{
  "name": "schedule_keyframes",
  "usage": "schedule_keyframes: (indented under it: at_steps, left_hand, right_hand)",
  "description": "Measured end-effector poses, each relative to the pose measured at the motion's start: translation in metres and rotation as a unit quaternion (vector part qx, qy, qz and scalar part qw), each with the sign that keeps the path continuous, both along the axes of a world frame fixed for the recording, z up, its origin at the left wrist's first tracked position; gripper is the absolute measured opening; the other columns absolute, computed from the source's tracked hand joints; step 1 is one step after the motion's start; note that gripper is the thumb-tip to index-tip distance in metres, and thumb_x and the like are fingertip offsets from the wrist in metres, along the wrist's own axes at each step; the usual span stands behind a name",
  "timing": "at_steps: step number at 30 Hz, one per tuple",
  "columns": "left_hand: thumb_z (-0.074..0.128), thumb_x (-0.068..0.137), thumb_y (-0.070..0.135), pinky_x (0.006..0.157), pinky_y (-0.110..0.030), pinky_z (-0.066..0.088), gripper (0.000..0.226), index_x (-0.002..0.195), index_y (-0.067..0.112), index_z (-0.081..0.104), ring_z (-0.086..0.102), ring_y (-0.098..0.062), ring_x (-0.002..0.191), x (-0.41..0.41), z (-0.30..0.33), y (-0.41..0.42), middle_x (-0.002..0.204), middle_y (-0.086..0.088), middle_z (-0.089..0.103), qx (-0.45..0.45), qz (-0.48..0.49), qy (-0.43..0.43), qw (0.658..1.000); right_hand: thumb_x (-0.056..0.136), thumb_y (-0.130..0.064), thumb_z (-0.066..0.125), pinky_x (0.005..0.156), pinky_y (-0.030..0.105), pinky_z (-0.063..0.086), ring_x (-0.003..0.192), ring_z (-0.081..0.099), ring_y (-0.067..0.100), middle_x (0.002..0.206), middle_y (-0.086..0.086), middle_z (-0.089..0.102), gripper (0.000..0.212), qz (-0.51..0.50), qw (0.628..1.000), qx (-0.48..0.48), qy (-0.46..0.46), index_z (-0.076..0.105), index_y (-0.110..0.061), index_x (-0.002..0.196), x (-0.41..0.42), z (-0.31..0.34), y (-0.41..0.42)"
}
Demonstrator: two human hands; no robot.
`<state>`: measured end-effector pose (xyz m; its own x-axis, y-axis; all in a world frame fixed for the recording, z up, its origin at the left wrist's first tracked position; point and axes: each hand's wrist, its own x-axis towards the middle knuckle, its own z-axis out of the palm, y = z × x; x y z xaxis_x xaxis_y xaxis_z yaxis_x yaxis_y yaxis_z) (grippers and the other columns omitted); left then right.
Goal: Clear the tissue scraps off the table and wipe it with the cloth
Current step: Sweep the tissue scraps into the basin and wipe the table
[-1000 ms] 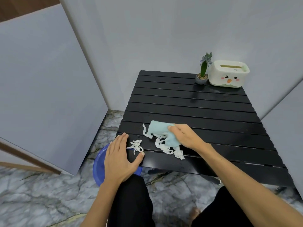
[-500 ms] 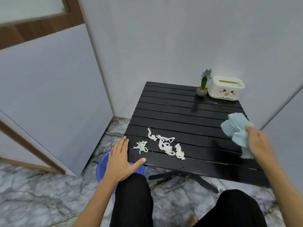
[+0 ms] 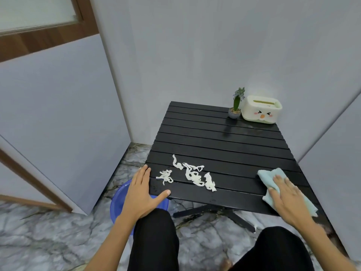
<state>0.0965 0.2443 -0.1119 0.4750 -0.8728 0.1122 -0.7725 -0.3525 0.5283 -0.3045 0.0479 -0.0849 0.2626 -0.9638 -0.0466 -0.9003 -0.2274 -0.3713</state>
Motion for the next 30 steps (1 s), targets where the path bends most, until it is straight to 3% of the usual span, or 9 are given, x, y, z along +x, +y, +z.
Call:
schedule_keyframes:
  at_steps: [5,10,18,24,30]
  left_hand:
    - [0.046,0.071,0.088,0.121,-0.038,0.016,0.111,0.154,0.018,0.023,0.005,-0.010,0.150,0.000,-0.005,-0.003,0.163,0.009,0.013,-0.022,0.015,0.018,0.999]
    - [0.049,0.073,0.082,0.120,-0.033,0.014,0.106,0.155,0.021,0.021,0.003,-0.007,0.149,0.004,-0.007,-0.001,0.163,0.012,0.011,-0.036,0.004,0.050,0.998]
    - [0.053,0.078,0.074,0.116,-0.024,0.015,0.096,0.154,0.024,0.022,0.009,0.007,0.142,0.020,-0.009,0.008,0.161,0.015,0.016,-0.068,0.009,0.107,0.992]
    - [0.048,0.079,0.078,0.112,-0.019,0.014,0.093,0.154,0.030,0.022,0.010,0.008,0.143,0.038,-0.017,0.015,0.160,0.018,0.017,-0.076,0.026,0.154,0.985]
    - [0.051,0.086,0.065,0.114,-0.023,0.017,0.082,0.154,0.027,0.024,0.016,0.003,0.142,0.061,-0.017,0.020,0.160,0.012,0.022,-0.096,0.061,0.177,0.978]
  right_hand:
    - [0.091,-0.051,0.018,0.121,0.043,0.015,0.146,0.026,0.027,0.154,0.013,0.040,0.076,0.003,0.996,-0.023,-0.091,0.038,-0.005,0.148,0.069,-0.008,0.046]
    - [0.105,-0.026,0.035,0.122,0.041,0.014,0.148,0.024,0.026,0.154,0.015,0.040,0.049,-0.004,0.986,-0.025,-0.167,0.038,-0.001,0.147,0.157,-0.012,0.073]
    - [0.105,-0.028,0.030,0.122,0.034,0.010,0.148,0.021,0.021,0.156,0.010,0.037,0.051,0.052,0.968,0.033,-0.241,0.037,-0.003,0.148,0.242,0.000,0.085]
    - [0.101,-0.038,0.027,0.120,0.041,0.019,0.144,0.028,0.022,0.153,0.008,0.043,0.058,0.081,0.958,0.067,-0.267,0.035,-0.008,0.150,0.273,0.001,0.088]
    - [0.090,-0.054,0.019,0.115,0.046,0.027,0.138,0.036,0.025,0.145,0.010,0.050,0.074,0.104,0.953,0.071,-0.275,0.040,-0.011,0.147,0.305,-0.002,0.095]
